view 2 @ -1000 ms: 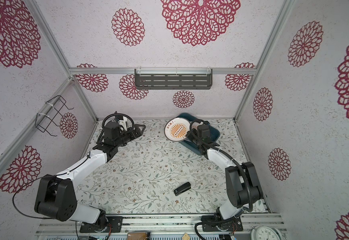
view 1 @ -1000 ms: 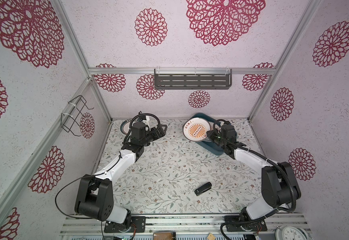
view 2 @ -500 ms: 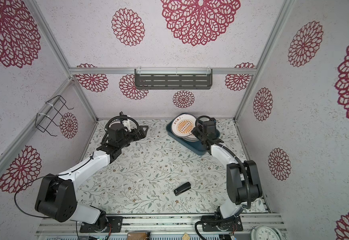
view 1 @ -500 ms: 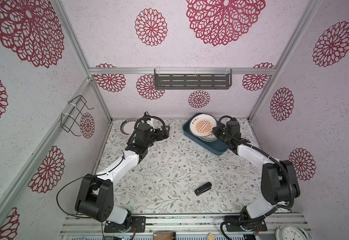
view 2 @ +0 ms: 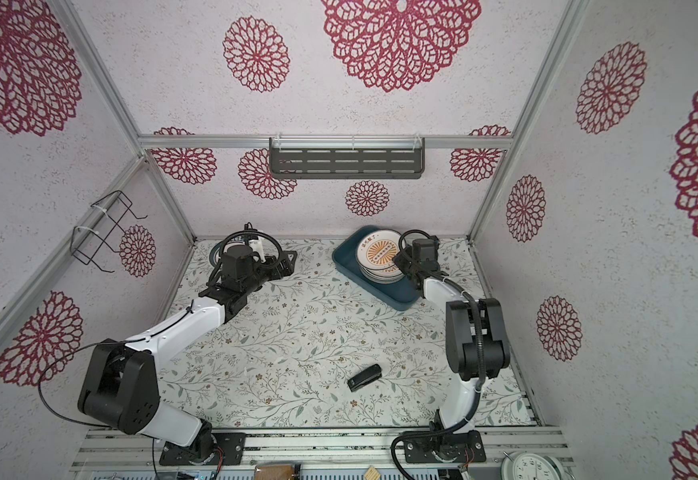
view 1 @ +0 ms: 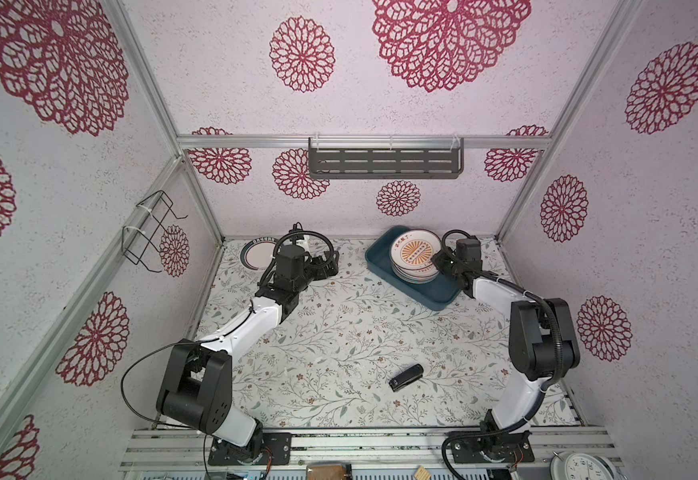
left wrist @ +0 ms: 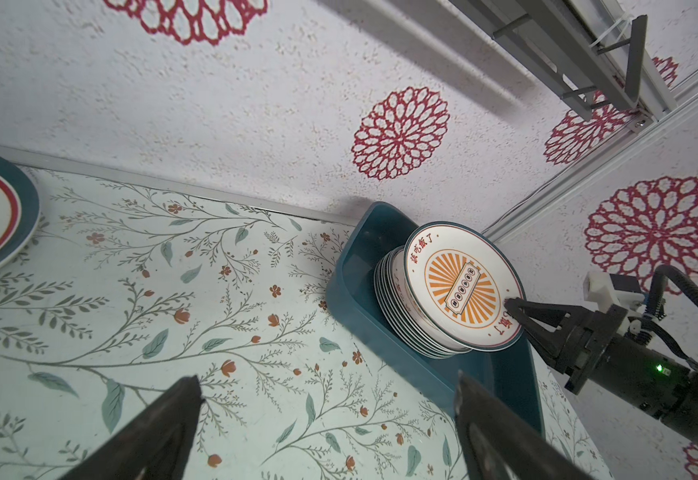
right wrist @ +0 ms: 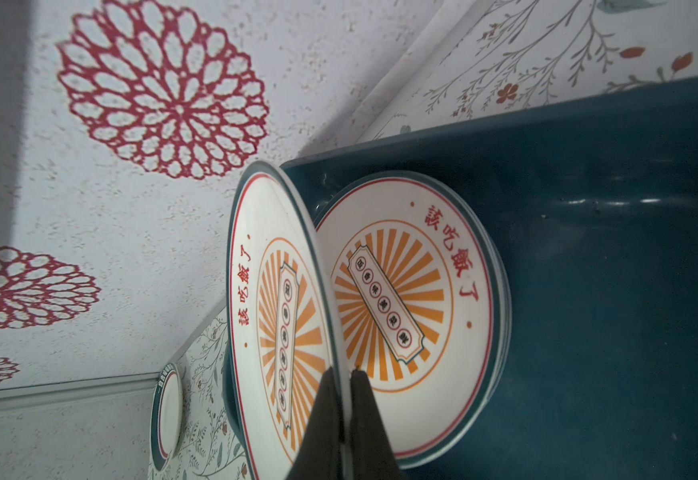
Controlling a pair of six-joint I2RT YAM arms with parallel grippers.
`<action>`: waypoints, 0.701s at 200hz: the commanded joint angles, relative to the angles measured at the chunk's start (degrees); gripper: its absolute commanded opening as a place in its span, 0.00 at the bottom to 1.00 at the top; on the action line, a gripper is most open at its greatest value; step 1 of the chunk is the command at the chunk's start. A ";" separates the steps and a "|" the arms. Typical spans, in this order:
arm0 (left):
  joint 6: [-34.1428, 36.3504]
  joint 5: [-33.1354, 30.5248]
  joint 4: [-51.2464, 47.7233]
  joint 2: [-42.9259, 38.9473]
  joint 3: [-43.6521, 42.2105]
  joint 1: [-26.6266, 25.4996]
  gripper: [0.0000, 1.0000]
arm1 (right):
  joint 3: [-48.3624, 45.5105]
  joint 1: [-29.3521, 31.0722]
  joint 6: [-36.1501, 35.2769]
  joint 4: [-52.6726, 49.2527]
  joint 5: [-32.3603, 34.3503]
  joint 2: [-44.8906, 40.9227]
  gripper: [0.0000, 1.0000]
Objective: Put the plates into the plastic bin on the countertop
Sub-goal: 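Grasp the plate rim with the right gripper beside the left gripper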
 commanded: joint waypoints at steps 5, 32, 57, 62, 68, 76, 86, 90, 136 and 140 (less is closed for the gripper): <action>1.70 -1.83 0.28 1.00 1.74 -0.47 0.97 | 3.90 -0.56 0.02 5.58 -0.91 1.16 0.00; 1.51 -2.36 -0.34 1.79 2.55 -0.45 0.97 | 4.93 -1.00 1.05 6.94 -1.88 3.56 0.00; 1.48 -2.84 -0.34 2.32 2.99 -0.47 0.97 | 5.40 -1.27 1.54 7.40 -2.20 5.01 0.00; 1.41 -2.86 -0.42 2.48 3.16 -0.46 0.97 | 5.52 -1.37 1.64 7.37 -2.15 5.23 0.00; 1.48 -3.01 -0.41 2.58 3.23 -0.50 0.97 | 5.59 -1.45 1.66 7.43 -2.13 5.55 0.00; 1.32 -3.03 -0.48 2.84 3.38 -0.48 0.97 | 5.66 -1.49 1.75 7.46 -2.17 5.93 0.00; 1.27 -3.28 -0.54 3.09 3.56 -0.52 0.97 | 5.70 -1.58 1.89 7.61 -2.07 6.34 0.00; 1.24 -3.31 -0.54 3.11 3.65 -0.47 0.97 | 5.64 -1.62 1.92 7.76 -2.04 6.59 0.00; 0.79 -3.46 -0.83 3.49 3.87 -0.47 0.97 | 6.97 -1.89 3.23 8.92 -2.66 9.27 0.00; 0.78 -3.51 -0.87 3.47 3.87 -0.56 0.97 | 7.21 -1.88 3.26 8.94 -2.75 9.54 0.00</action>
